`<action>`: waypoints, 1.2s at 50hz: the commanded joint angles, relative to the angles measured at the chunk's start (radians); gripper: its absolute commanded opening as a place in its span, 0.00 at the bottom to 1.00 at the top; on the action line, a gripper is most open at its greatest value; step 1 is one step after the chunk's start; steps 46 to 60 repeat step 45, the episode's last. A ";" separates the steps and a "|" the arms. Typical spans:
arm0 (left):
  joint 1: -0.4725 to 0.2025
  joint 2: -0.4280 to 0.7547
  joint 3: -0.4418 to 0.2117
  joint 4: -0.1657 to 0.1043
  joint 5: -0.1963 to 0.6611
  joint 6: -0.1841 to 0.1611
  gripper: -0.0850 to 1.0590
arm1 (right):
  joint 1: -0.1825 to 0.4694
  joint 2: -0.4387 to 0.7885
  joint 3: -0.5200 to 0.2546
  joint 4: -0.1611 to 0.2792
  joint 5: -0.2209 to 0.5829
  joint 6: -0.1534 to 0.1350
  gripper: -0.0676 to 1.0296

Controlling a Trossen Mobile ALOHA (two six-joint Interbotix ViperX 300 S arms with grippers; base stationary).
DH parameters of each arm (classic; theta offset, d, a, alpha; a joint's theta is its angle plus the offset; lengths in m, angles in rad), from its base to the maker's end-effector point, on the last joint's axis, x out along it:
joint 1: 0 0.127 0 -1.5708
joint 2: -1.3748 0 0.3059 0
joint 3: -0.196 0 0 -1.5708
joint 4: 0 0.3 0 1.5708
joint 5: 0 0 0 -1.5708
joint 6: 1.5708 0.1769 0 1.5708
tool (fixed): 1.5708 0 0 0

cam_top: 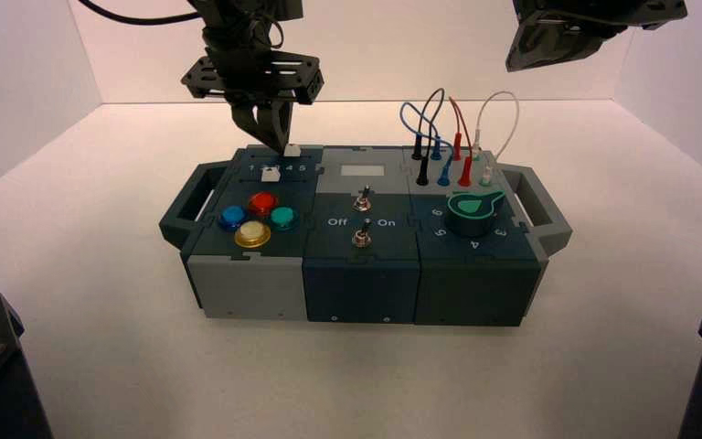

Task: Move the top slider to position 4.

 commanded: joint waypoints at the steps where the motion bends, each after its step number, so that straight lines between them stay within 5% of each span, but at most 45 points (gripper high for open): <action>1: -0.011 -0.003 -0.017 0.000 0.005 0.002 0.05 | 0.005 -0.005 -0.034 0.000 -0.011 -0.002 0.04; 60: 0.044 -0.126 0.038 0.021 0.028 0.002 0.05 | 0.005 -0.025 -0.040 0.015 0.028 0.005 0.04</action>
